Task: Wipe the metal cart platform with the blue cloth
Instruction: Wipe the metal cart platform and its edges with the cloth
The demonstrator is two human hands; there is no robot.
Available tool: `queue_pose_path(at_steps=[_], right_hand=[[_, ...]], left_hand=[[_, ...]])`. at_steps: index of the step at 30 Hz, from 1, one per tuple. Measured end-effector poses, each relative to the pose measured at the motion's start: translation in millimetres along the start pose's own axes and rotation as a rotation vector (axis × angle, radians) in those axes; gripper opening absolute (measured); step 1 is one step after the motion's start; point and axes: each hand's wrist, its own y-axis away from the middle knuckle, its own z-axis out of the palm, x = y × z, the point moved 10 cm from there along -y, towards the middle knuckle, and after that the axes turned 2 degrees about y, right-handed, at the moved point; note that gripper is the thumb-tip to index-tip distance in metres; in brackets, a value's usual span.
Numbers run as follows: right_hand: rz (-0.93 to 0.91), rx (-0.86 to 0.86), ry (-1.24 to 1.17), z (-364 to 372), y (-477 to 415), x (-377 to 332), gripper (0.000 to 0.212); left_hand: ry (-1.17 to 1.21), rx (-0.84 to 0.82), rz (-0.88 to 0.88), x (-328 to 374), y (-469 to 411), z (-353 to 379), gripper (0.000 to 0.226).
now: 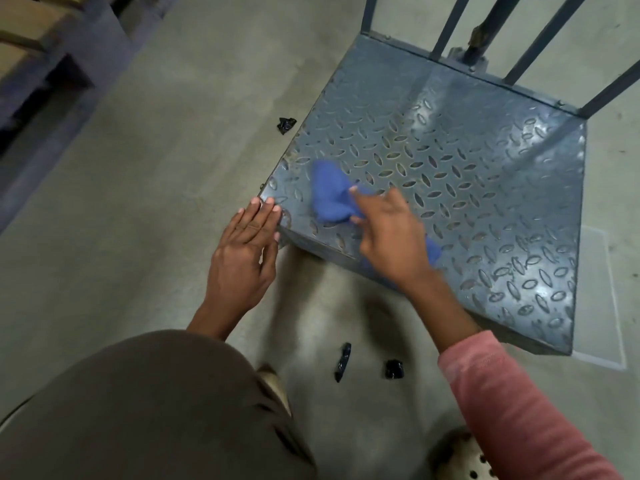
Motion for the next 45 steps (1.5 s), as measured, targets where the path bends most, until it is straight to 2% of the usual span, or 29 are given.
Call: queue_pose_path(at_steps=[2, 3, 4, 5, 7, 9, 10, 11, 13, 15, 16, 19, 20, 23, 25, 27, 29, 30, 31, 34, 36, 37, 40, 42, 45], right_hand=[[-0.190, -0.109, -0.168, 6.3, 8.0, -31.7, 0.020], [-0.215, -0.119, -0.255, 2.4, 7.6, -31.4, 0.011], [-0.175, -0.063, -0.320, -7.6, 4.0, -21.2, 0.009], [-0.070, 0.041, -0.349, -20.5, 0.9, -1.8, 0.011], [0.235, 0.258, -0.215, -41.5, 3.5, 48.1, 0.012], [0.469, 0.277, 0.016, -39.6, 14.2, 66.9, 0.016], [0.468, 0.224, 0.089, -30.4, 17.2, 55.3, 0.024], [0.386, 0.161, 0.105, -18.1, 18.4, 32.9, 0.034], [0.148, 0.073, 0.014, 0.2, 22.6, -24.8, 0.045], [0.071, 0.008, -0.077, 6.9, 31.7, -59.5, 0.049], [0.113, 0.025, -0.100, 1.3, 34.1, -62.9, 0.050], [0.339, 0.267, -0.091, -40.9, 39.0, -35.4, 0.041], [0.428, 0.297, -0.067, -46.7, 42.7, -15.5, 0.037], [0.720, 0.207, -0.009, -31.6, 54.0, 43.6, 0.034], [0.658, 0.093, 0.034, -15.3, 51.6, 28.8, 0.045], [0.442, -0.020, -0.022, 2.7, 43.7, -15.5, 0.065], [0.320, -0.085, -0.134, 6.1, 45.8, -44.5, 0.066], [0.338, -0.057, -0.177, -3.7, 48.7, -42.4, 0.059], [0.431, 0.019, -0.207, -18.1, 54.6, -25.8, 0.050], [0.863, 0.334, -0.150, -67.5, 103.3, 61.2, 0.038], [1.017, 0.369, -0.002, -75.2, 131.6, 99.6, 0.035], [1.022, 0.322, 0.070, -69.7, 134.0, 104.6, 0.035], [0.863, 0.230, 0.138, -39.7, 112.2, 73.0, 0.040], [0.729, 0.161, 0.054, -16.8, 82.5, 32.5, 0.049], [0.469, 0.012, -0.237, 10.0, 39.5, -30.9, 0.054]], left_hand=[[0.008, -0.010, 0.006, 0.5, 0.5, 0.3, 0.044], [0.012, -0.018, 0.005, 0.7, 0.6, 0.5, 0.044], [0.012, -0.029, 0.001, 0.0, 0.3, 0.5, 0.045], [0.010, -0.040, -0.002, -1.5, -0.2, 0.0, 0.045], [0.000, -0.037, -0.004, -1.4, 0.4, -1.1, 0.045], [0.005, -0.020, -0.014, 1.2, 0.5, -1.7, 0.045], [0.017, -0.012, -0.027, 1.4, 0.2, -1.4, 0.044], [0.029, -0.003, -0.039, 1.6, 0.1, -1.1, 0.044], [0.031, 0.014, -0.048, 1.5, 0.1, -1.5, 0.044], [0.037, 0.009, -0.029, 0.9, 0.7, -2.0, 0.046], [0.039, 0.001, -0.020, 0.7, 1.0, -1.7, 0.047], [0.021, -0.014, -0.014, -1.0, 1.0, -1.1, 0.045], [0.023, -0.015, -0.025, -1.3, 1.1, 0.0, 0.045], [0.040, 0.020, -0.076, 2.4, 5.6, 2.0, 0.046], [0.060, 0.038, -0.094, 4.9, 8.5, 3.5, 0.047], [0.052, 0.029, -0.078, 4.7, 10.3, 6.7, 0.048], [0.033, -0.003, -0.052, 3.6, 10.9, 10.2, 0.050], [0.022, -0.016, -0.062, 3.3, 11.6, 11.2, 0.051], [0.014, -0.019, -0.081, 3.3, 12.0, 11.5, 0.051], [0.014, 0.001, -0.112, 8.9, 13.3, 12.7, 0.052], [0.015, -0.002, -0.109, 11.9, 15.6, 15.8, 0.054], [0.013, -0.003, -0.108, 12.0, 16.8, 16.9, 0.055], [-0.004, -0.013, -0.121, 10.4, 18.6, 20.3, 0.066], [-0.022, -0.025, -0.132, 10.4, 18.9, 21.7, 0.079], [-0.028, -0.045, -0.125, 9.0, 19.0, 20.0, 0.089]])
